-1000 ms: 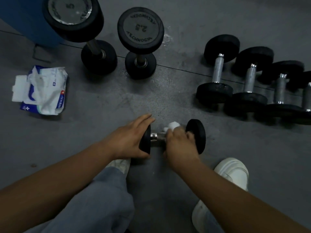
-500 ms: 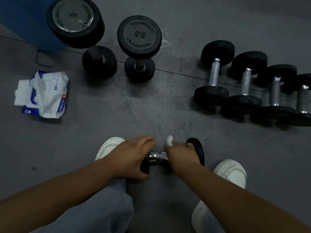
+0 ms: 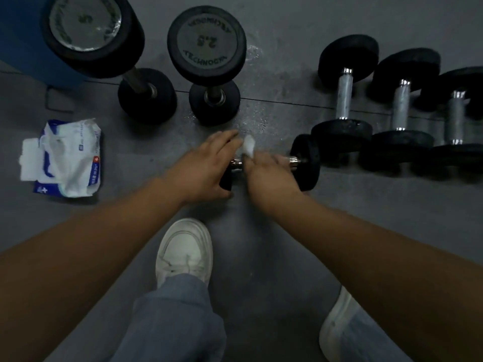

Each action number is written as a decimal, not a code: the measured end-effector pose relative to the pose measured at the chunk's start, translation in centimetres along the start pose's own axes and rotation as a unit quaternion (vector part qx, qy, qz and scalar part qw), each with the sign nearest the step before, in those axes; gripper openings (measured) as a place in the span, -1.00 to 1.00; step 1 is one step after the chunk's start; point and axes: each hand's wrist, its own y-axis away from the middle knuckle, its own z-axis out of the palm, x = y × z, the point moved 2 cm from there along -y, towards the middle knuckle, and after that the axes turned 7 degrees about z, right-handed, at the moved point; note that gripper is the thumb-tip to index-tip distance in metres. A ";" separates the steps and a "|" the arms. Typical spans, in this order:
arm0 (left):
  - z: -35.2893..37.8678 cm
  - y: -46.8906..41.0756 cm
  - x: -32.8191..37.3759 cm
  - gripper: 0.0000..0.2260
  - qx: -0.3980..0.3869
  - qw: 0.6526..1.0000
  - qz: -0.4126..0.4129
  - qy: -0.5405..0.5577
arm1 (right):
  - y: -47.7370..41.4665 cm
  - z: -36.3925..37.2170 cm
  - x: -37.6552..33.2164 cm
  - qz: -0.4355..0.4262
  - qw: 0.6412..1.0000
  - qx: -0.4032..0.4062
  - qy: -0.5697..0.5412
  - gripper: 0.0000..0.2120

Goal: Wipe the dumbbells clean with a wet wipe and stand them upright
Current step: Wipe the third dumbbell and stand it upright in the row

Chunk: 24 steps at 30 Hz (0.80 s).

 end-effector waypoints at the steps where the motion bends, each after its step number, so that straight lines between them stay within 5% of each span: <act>1: -0.1 0.1 0.0 0.03 0.003 1.000 -0.009 0.022 | 0.4 0.1 0.0 -0.013 1.000 0.008 -0.015 -0.61; 4: -0.5 0.3 -0.2 0.11 -0.004 0.990 -0.073 0.117 | 0.8 0.2 1.2 0.072 0.996 0.029 -0.049 -0.59; 8: 0.2 0.5 -0.1 0.16 -0.033 0.967 -0.123 0.222 | 1.1 0.1 1.7 0.033 0.998 0.020 -0.040 -0.62; 14: -0.3 -0.2 -0.1 0.14 -0.059 0.955 -0.152 0.246 | 0.9 0.0 0.6 0.036 0.998 0.010 -0.042 -0.39; 18: -0.4 -0.2 0.3 0.15 -0.055 0.954 -0.158 0.248 | 0.7 -0.7 1.6 0.041 0.996 -0.005 -0.082 -0.61; 21: -0.2 -0.1 0.5 0.12 -0.051 0.950 -0.157 0.266 | 1.0 -1.8 0.6 -0.049 0.990 -0.002 -0.130 -0.62; 24: 0.0 0.2 0.5 0.09 -0.042 0.952 -0.160 0.256 | 0.2 -3.7 2.2 -0.007 0.985 0.030 -0.171 -0.60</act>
